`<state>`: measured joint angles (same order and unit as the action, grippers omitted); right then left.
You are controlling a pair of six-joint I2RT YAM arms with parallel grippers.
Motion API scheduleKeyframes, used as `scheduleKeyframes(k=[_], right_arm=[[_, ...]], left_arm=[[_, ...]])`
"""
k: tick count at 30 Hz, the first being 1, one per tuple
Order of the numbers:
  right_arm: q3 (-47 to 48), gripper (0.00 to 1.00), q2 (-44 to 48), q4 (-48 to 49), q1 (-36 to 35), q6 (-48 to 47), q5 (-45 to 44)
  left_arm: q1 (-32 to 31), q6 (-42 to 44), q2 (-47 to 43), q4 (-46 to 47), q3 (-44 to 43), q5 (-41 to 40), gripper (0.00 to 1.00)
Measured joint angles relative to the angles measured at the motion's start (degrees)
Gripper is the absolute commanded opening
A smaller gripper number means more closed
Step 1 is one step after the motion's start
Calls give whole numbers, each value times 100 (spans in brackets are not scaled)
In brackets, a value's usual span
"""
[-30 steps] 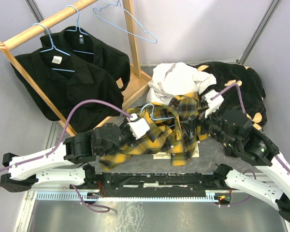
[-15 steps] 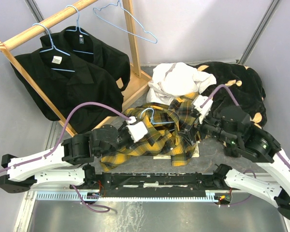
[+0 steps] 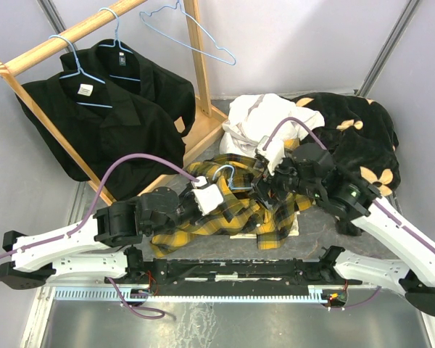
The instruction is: Place the shirt on the hanger
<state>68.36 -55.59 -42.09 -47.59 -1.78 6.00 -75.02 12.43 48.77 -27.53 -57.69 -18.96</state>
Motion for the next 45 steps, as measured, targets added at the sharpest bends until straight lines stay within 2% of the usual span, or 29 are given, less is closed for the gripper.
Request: scheduleKeyframes(k=[9, 16, 23, 29, 30, 32, 35, 37, 45], right_arm=[[-125, 78, -289, 595, -15, -321, 474], [-321, 70, -404, 1095, -372, -522, 601], [-546, 41, -426, 1436, -557, -590, 538], [-549, 8, -424, 1408, -660, -774, 476], [-549, 5, -424, 1386, -684, -820, 492], [-549, 3, -420, 1355, -723, -905, 514], [-549, 2, -369, 1353, -756, -1049, 448], [-549, 2, -297, 1344, -752, -1141, 223], [-549, 2, 501, 1368, -667, -1930, -782]], left_arm=[[0, 0, 87, 0, 0, 13, 3], [0, 0, 94, 0, -4, 7, 3], [0, 0, 57, 0, -4, 0, 3], [11, 0, 24, 70, -4, -157, 3], [20, 0, 17, 90, -4, -192, 3], [35, 0, 2, 105, -2, -225, 10], [33, -17, -31, 133, -2, -284, 26], [31, -92, -103, 138, 0, -348, 32], [26, -420, -876, -17, 2, -472, 33]])
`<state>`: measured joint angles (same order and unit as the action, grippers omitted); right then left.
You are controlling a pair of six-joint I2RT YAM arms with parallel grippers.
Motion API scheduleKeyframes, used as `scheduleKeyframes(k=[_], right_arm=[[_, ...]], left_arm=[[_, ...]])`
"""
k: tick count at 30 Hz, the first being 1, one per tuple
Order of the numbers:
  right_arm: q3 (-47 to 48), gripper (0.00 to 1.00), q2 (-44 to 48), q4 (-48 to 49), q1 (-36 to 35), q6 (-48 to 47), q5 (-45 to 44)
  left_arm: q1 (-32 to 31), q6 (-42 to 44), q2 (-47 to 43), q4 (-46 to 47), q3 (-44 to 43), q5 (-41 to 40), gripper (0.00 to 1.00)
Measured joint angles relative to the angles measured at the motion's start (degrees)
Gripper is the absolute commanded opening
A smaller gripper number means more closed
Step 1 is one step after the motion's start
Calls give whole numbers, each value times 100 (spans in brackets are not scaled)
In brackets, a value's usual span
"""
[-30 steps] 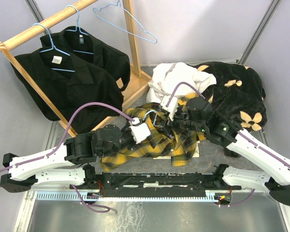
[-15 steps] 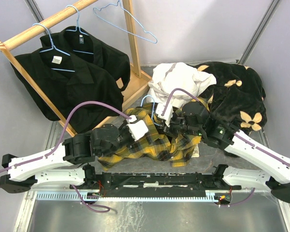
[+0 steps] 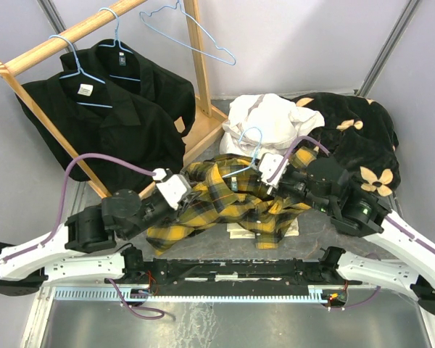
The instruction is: Place the shirt on the hanger
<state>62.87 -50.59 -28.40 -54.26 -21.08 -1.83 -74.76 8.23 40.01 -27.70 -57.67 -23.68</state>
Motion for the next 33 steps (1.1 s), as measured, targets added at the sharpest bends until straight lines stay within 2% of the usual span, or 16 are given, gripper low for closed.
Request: scheduleKeyframes(k=[3, 9, 11, 18, 25, 30, 33], right_arm=[[0, 3, 205, -37, 0, -258, -221], [0, 4, 409, -39, 44, -544, -507], [0, 4, 431, -39, 44, -629, -520], [-26, 7, 431, -24, 44, -778, -442], [-138, 10, 461, -22, 44, -793, -149], [-142, 10, 540, -33, 44, -793, 136], [-146, 9, 621, -103, 50, -798, 232]], left_arm=[[-2, -72, -245, -63, 0, -2, 37], [-2, -315, -686, -422, -9, -26, 64], [-2, -382, -726, -527, -74, -20, 67], [-2, -459, -568, -632, -688, 179, 68], [-2, -452, -144, -605, -772, 459, 67], [-17, -398, 354, -647, -774, 632, 60], [-22, -361, 575, -651, -774, 697, 50]])
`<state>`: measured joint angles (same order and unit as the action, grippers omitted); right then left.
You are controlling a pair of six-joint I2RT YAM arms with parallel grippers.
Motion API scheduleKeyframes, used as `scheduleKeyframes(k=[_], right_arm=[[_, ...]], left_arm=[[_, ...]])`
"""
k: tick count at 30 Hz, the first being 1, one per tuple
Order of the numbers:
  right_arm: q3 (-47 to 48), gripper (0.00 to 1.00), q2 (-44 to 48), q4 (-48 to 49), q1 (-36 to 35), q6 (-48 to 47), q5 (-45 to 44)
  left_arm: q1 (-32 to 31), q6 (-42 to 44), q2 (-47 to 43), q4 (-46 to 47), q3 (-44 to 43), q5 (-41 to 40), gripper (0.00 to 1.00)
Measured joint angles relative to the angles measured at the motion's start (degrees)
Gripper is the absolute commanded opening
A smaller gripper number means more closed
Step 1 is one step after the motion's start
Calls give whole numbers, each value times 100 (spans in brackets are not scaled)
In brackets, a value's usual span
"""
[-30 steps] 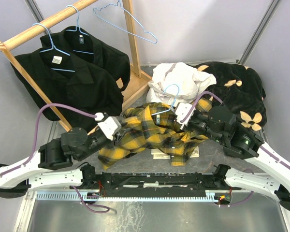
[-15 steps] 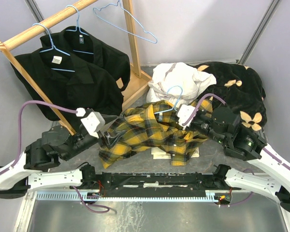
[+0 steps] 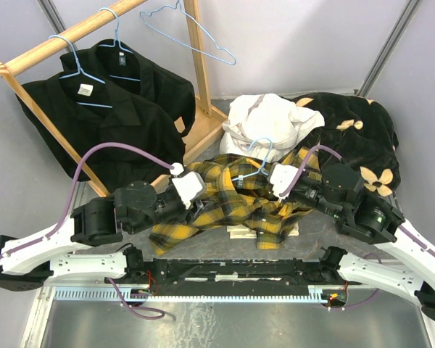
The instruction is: Place the shirt on the hanger
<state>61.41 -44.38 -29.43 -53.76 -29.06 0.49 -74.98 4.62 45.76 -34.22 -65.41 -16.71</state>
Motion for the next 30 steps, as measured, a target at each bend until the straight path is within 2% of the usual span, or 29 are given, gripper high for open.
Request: scheduleKeyframes(k=[6, 8, 9, 10, 13, 16, 19, 30], right_arm=[[-7, 9, 122, -240, 22, 2, 125], [-15, 10, 160, -271, 24, 9, 170], [-15, 10, 173, -282, 24, 13, 197], [-15, 10, 184, -291, 24, 24, 216], [-15, 10, 214, -352, 26, 42, 275], [-15, 10, 232, -393, 26, 61, 348], [-15, 11, 232, -444, 26, 63, 400], [-15, 12, 234, -669, 26, 66, 861]], left_arm=[[0, 63, 66, 4, 0, 83, 14], [0, 101, 66, 7, 0, 94, 10], [0, 105, 63, 7, 0, 98, 12], [0, 114, 59, 7, 0, 109, 18], [-2, 138, 24, 7, 0, 166, 47], [-2, 146, -4, 4, 0, 219, 59], [-4, 149, -28, -17, -46, 297, 63], [-4, 170, 289, -262, -595, 671, 63]])
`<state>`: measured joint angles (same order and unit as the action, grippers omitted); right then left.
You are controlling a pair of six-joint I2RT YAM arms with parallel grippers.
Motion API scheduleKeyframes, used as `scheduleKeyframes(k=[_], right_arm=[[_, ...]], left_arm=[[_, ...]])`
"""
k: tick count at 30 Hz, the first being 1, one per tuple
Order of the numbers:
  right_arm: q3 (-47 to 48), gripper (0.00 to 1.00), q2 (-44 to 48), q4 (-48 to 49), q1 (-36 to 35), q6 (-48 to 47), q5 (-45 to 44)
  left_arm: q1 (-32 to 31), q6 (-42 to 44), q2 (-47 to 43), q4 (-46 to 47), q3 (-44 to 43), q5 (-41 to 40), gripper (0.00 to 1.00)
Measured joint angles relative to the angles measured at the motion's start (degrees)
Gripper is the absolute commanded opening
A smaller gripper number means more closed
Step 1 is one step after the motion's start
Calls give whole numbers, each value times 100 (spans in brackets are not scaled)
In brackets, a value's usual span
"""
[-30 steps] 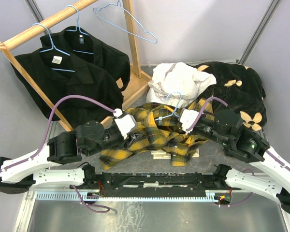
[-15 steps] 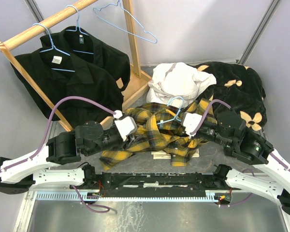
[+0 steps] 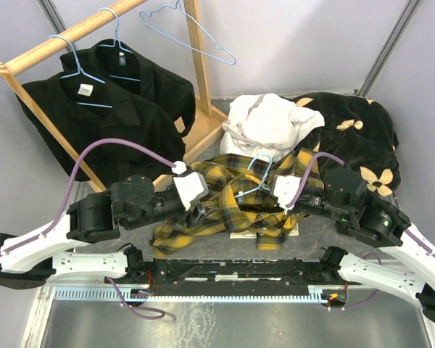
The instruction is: Place the shirt on the hanger
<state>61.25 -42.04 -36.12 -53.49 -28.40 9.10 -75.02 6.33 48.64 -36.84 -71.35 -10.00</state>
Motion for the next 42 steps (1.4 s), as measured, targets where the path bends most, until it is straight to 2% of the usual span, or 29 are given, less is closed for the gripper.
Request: scheduleKeyframes(k=[7, 10, 16, 22, 23, 26, 28, 32, 34, 37, 42], right_arm=[[0, 13, 59, -116, 0, 0, 197], [0, 13, 168, -114, -2, 4, 293], [2, 13, 339, -72, 0, 68, 481], [2, 13, 332, -76, -2, 98, 546], [2, 13, 332, -74, 0, 111, 538], [2, 14, 330, -79, 0, 109, 540], [4, 23, 330, -76, 0, 111, 544], [146, 54, 260, -168, 0, 190, 549], [337, 62, 203, -297, 0, 264, 560], [664, 67, 155, -551, 0, 428, 601], [1196, 67, 79, -968, 0, 855, 811]], left_arm=[[0, 4, 286, -142, -26, 214, 63], [0, 4, 278, -170, -22, 326, 60], [0, 2, 295, -205, 90, 592, 41], [0, 4, 317, -229, 127, 752, 6], [0, 7, 315, -234, 127, 796, 3], [-24, 13, 293, -256, 149, 874, 3], [-22, 13, 269, -251, 157, 885, 3], [-26, 17, 179, -365, 181, 894, 3], [-26, 22, 118, -435, 199, 881, 3], [-22, 103, 26, -525, 225, 866, 3], [-22, 254, -90, -599, 308, 885, 3]])
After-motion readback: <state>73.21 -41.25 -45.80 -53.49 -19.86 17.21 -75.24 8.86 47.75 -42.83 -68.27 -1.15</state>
